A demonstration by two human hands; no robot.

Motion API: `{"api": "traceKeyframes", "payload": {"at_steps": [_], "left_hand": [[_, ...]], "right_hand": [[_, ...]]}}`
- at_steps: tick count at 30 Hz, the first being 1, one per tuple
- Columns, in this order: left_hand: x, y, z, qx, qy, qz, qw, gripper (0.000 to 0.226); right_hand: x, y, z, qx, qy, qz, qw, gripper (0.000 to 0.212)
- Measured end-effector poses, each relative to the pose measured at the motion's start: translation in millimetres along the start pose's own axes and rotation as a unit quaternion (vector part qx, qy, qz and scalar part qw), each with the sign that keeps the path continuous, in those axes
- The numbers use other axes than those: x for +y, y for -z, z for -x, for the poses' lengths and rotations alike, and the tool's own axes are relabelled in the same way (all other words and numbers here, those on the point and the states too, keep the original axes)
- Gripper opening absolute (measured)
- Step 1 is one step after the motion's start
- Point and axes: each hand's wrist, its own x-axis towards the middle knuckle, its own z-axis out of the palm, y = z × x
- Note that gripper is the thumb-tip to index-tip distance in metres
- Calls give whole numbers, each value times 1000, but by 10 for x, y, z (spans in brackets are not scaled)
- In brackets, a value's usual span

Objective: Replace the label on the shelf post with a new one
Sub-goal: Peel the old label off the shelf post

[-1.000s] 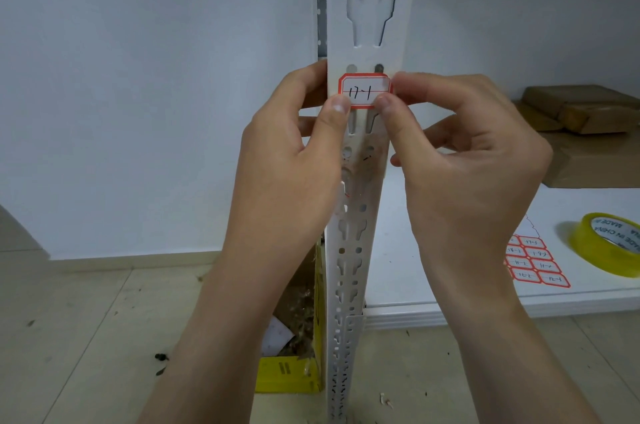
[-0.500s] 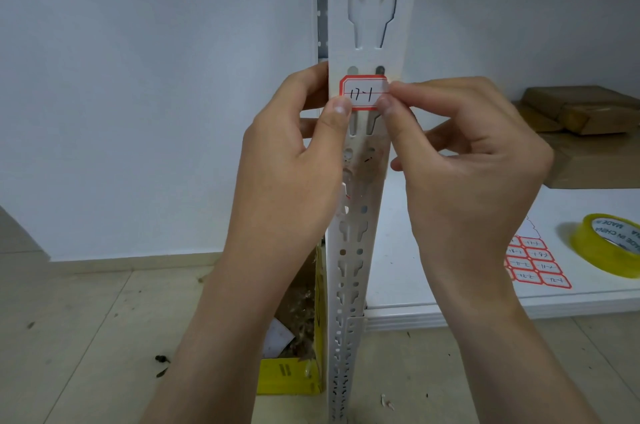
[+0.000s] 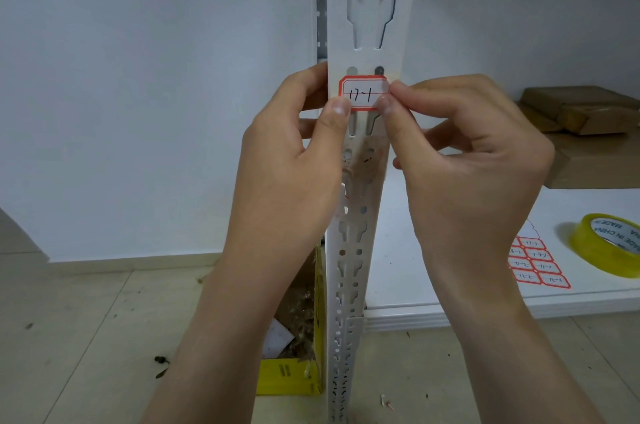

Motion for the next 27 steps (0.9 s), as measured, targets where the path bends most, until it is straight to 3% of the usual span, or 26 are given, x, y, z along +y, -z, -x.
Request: {"api": "traceKeyframes", "payload": {"at_steps": [16, 27], "left_hand": [[17, -9, 3, 3, 12, -5, 1000, 33], [21, 3, 10, 0, 15, -3, 1000, 34]], "right_hand": [[-57, 19, -33, -13, -47, 19, 999, 8], [26, 23, -81, -12, 29, 46, 998, 10]]}}
